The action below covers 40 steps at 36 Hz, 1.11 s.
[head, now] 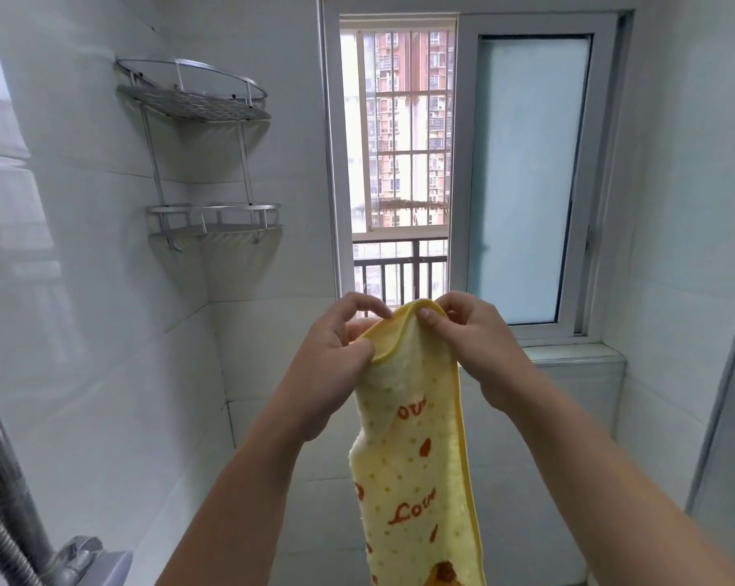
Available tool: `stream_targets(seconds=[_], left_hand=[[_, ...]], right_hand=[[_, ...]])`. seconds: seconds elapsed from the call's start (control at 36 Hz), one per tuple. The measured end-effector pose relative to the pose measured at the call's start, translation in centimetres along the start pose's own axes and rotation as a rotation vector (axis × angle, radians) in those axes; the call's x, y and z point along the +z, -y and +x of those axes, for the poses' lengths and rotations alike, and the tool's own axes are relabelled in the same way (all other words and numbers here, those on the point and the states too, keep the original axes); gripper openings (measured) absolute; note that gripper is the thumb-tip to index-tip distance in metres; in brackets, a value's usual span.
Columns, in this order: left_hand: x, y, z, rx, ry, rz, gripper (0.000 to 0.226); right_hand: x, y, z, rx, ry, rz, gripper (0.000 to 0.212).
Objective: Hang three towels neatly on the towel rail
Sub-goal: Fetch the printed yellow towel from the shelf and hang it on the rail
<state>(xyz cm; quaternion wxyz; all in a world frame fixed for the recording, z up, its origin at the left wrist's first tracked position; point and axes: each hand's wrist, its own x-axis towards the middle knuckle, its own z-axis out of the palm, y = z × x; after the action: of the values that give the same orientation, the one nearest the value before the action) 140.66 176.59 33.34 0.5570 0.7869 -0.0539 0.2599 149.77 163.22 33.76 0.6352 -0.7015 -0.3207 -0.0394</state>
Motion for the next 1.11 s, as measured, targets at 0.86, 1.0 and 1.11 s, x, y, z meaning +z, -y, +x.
stream_targets(seconds=[0.86,1.0,1.11], left_hand=[[0.7,-0.1,1.7,0.1,-0.119,0.234,0.021],[0.6,-0.4,1.6,0.057,-0.096,0.125,0.022],[0.3,-0.2,1.5,0.054,-0.098,0.116,0.025]], right_hand=[[-4.4,1.2,0.1,-0.325,0.352,-0.583,0.03],[-4.6,1.4,0.3,-0.216,0.346,-0.466,0.013],[-4.5,1.3,0.3,-0.184,0.313,-0.392,0.012]])
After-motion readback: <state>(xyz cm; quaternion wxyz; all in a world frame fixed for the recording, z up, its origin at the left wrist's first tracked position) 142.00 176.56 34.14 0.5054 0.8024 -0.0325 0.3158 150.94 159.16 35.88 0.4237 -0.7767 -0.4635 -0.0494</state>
